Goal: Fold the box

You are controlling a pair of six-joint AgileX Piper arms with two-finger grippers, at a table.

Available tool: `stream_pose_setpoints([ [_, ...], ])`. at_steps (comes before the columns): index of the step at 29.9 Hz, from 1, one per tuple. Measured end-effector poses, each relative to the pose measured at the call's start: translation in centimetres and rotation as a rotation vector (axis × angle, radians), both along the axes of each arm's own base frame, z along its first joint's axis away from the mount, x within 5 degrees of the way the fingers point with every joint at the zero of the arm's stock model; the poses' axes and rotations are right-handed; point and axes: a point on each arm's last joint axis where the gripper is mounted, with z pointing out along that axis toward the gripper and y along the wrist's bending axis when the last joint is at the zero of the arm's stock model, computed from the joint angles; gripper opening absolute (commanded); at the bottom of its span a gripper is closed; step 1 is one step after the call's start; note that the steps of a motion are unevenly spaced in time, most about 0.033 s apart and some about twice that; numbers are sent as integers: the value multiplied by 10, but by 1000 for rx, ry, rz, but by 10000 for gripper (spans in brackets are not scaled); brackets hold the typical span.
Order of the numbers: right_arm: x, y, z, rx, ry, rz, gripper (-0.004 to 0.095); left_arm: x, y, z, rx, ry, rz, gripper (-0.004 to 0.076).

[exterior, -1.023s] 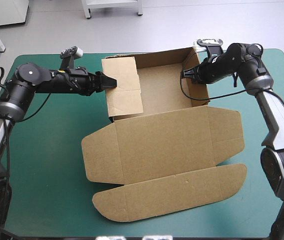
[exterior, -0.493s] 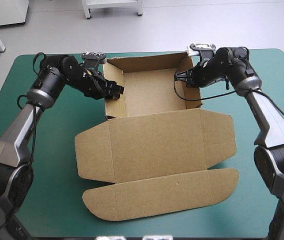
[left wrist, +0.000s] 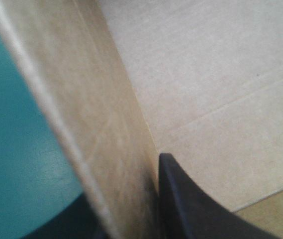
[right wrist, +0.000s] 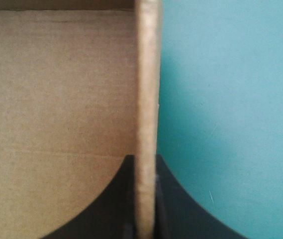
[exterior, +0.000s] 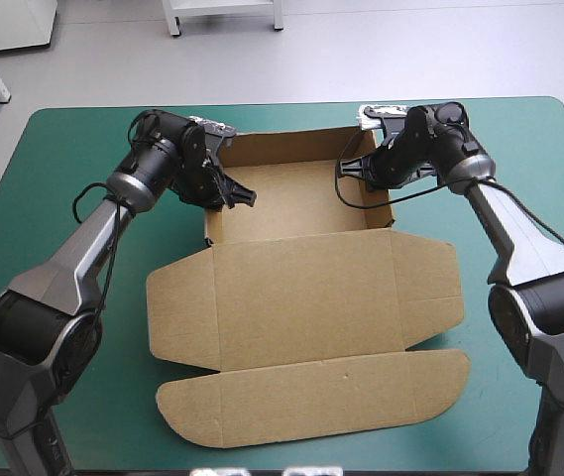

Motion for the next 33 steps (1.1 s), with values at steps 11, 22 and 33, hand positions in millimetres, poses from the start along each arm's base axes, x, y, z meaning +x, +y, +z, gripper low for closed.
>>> stream_pose_setpoints([
  [11, 0, 5, -11, -84, 20, 11, -11, 13, -7, -32, 40, 55, 30, 112],
  [22, 8, 8, -44, -120, 126, 7, -11, 23, -11, -54, 47, 82, 46, -8],
  [33, 8, 6, -45, -137, 135, 3, 126, 27, -13, -57, 33, 56, 49, 5],
])
